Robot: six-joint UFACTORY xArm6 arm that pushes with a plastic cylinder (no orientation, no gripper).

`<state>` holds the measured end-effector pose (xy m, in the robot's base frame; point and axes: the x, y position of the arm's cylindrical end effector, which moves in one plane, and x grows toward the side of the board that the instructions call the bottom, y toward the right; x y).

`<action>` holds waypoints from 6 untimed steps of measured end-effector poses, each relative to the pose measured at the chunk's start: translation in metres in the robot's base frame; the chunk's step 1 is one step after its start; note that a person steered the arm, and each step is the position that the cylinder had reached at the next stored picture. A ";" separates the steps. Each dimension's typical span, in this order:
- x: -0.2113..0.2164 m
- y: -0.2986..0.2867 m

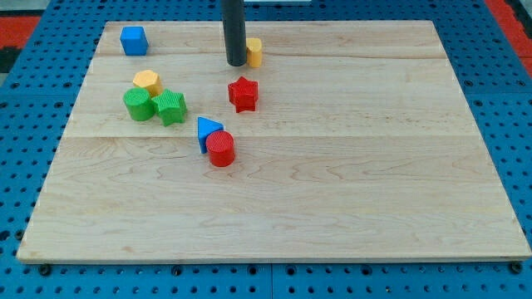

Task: Push the yellow heart right and down a bit

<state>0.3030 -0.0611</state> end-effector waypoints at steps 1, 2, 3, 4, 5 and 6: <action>0.014 0.033; -0.027 0.056; -0.064 0.051; -0.041 0.040; -0.045 -0.025; -0.083 -0.023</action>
